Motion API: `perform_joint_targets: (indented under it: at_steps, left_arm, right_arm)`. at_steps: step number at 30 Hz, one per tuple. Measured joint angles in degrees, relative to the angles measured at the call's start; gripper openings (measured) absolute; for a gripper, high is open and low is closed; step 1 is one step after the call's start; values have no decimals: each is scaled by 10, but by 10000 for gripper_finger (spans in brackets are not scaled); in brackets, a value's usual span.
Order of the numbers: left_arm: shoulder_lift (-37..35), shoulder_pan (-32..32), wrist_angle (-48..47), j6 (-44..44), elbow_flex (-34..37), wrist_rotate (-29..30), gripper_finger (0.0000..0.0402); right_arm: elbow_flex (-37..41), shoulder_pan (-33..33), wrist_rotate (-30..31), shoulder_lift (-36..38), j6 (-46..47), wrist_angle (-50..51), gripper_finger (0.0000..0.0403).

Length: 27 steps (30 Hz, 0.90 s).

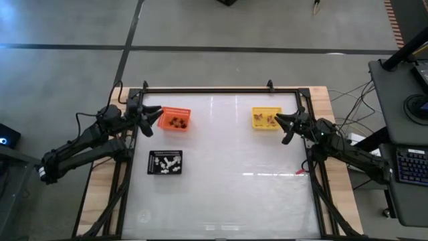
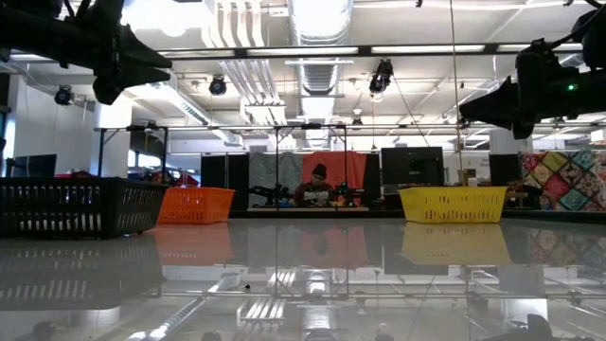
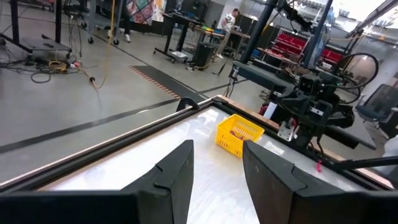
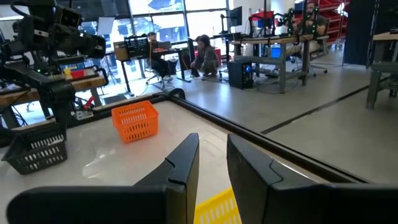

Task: Sort Halloween decoration
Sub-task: Return to Home Position

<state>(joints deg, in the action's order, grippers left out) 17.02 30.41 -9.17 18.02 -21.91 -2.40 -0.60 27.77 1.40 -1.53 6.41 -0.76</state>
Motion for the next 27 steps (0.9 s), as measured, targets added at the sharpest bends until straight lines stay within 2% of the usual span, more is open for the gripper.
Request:
perform_joint_targets:
  at_steps: [7,12,14,19,23,27]
  left_arm:
    - [4,0,1,66,0,2,121]
    - [8,0,1,69,0,2,121]
    - [10,0,-2,52,0,2,121]
    - [15,0,-8,-64,0,5,121]
    - [13,0,-6,-71,12,5,121]
    - [-8,0,30,-79,80,48,121]
  right_arm:
    - [0,0,0,0,0,0,73]
    - [0,0,0,0,0,0,73]
    - [0,0,0,0,0,0,73]
    - [0,0,0,0,0,0,73]
    - [0,0,0,0,0,0,73]
    - [0,0,0,0,0,0,73]
